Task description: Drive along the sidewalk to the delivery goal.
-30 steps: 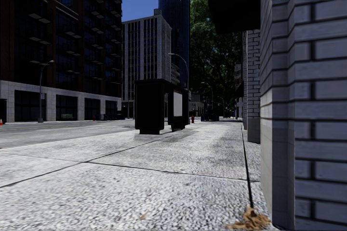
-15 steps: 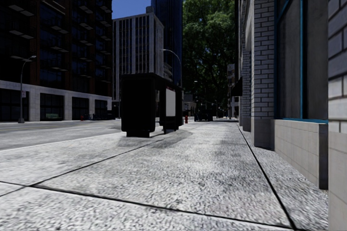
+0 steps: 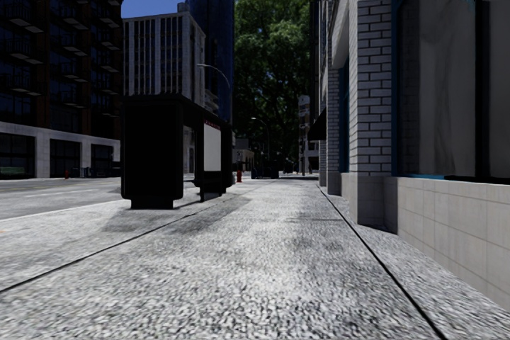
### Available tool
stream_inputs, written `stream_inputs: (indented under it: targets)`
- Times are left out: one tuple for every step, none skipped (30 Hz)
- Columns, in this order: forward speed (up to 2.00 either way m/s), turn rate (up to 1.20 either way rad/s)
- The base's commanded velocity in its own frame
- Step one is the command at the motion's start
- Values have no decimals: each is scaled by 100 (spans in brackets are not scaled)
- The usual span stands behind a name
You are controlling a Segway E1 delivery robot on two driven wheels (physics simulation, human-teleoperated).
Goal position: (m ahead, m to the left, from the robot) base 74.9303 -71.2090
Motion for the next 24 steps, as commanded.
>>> stream_inputs:
  targets:
    - [200,-38]
    - [200,-38]
    - [200,-25]
    - [200,0]
    - [200,0]
    - [200,0]
    - [200,0]
    - [200,0]
    - [200,0]
    - [200,0]
    - [200,0]
    - [200,0]
    - [200,0]
    - [200,0]
    - [200,0]
    - [200,0]
    - [200,0]
    - [200,-12]
    - [200,-22]
    - [200,-26]
    - [200,-26]
    - [200,-26]
    - [200,-28]
    - [200,-33]
